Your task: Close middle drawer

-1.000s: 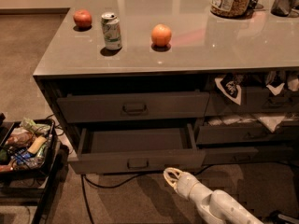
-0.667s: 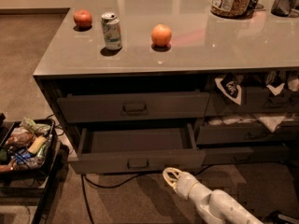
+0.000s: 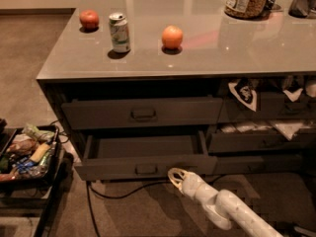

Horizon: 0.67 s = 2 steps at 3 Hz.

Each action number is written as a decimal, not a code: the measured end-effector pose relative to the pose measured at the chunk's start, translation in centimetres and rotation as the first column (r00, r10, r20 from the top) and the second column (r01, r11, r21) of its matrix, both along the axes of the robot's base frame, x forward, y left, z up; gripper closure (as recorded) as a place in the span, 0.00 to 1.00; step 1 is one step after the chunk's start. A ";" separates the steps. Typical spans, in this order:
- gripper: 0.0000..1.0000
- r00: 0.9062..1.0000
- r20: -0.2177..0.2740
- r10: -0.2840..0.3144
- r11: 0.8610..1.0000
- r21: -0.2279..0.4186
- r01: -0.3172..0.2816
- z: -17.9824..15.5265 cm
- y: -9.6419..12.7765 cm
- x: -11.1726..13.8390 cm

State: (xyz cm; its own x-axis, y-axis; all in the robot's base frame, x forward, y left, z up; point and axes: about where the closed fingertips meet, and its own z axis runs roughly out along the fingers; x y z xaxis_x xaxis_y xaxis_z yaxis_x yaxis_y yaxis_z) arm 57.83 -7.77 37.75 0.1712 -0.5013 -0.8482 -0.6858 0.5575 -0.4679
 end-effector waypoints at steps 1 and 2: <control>1.00 0.998 0.044 0.045 0.999 -0.004 -0.045 0.5 1.4 2.5; 1.00 0.997 0.060 0.057 0.998 -0.010 -0.056 0.6 1.8 3.6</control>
Offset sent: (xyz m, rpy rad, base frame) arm 0.0982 0.0345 0.0111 -0.0355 -0.1457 0.1092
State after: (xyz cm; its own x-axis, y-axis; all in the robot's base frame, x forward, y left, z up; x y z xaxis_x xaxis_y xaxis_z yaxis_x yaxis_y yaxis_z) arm 61.42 -5.97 38.32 0.2503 -0.4959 -0.8315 -0.6865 0.5147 -0.5136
